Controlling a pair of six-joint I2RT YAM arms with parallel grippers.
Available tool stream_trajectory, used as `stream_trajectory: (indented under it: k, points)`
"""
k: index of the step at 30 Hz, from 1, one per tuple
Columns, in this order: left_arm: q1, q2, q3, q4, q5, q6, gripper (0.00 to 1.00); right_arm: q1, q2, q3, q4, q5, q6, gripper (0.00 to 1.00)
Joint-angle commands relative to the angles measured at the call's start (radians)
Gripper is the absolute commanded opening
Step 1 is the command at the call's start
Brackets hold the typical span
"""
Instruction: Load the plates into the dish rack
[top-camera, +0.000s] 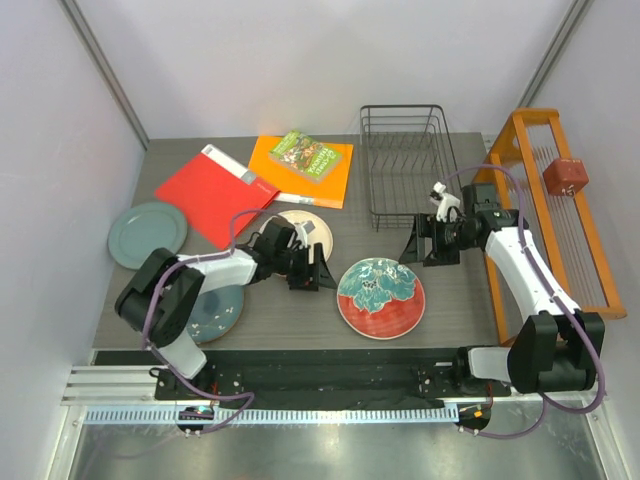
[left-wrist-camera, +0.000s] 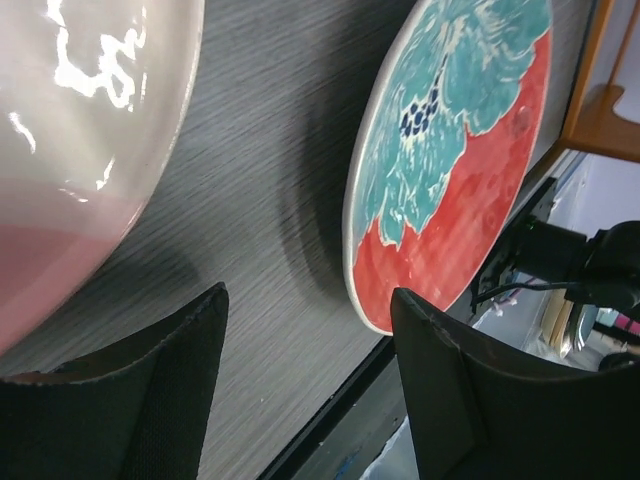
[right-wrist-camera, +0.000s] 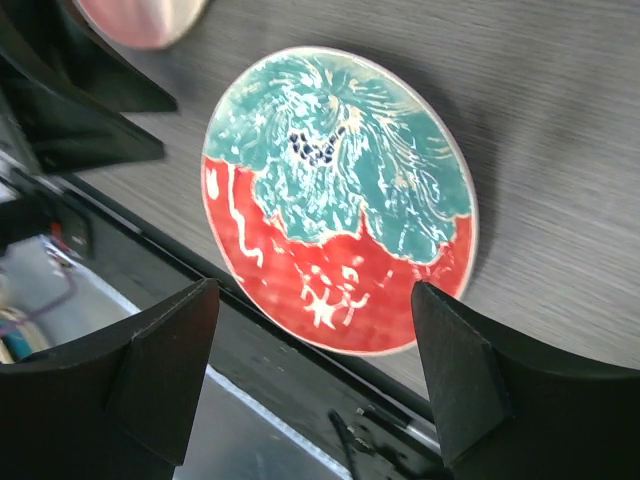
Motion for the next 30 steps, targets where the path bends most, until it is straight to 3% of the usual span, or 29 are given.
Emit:
stream_trajectory:
  k: [1, 7, 13, 19, 25, 30]
  points:
    - [-0.033, 0.071, 0.056, 0.064, 0.043, -0.008, 0.66, -0.061, -0.045, -0.109, 0.06, -0.115, 0.151, 0.82]
    - [-0.07, 0.18, 0.097, 0.095, 0.072, -0.009, 0.64, -0.072, -0.111, -0.192, 0.08, -0.083, 0.182, 0.82]
    - [-0.096, 0.266, 0.156, 0.107, 0.128, -0.019, 0.52, -0.095, -0.098, -0.208, 0.094, -0.052, 0.2, 0.82]
    - [-0.099, 0.319, 0.182, 0.109, 0.206, -0.009, 0.23, -0.109, -0.066, -0.223, 0.112, -0.038, 0.21, 0.82]
    - [-0.088, 0.326, 0.179, 0.095, 0.275, 0.035, 0.01, -0.117, -0.046, -0.232, 0.117, -0.066, 0.207, 0.82]
    - [-0.044, 0.298, 0.151, 0.066, 0.336, 0.086, 0.0, -0.115, -0.007, -0.258, 0.158, -0.099, 0.223, 0.82]
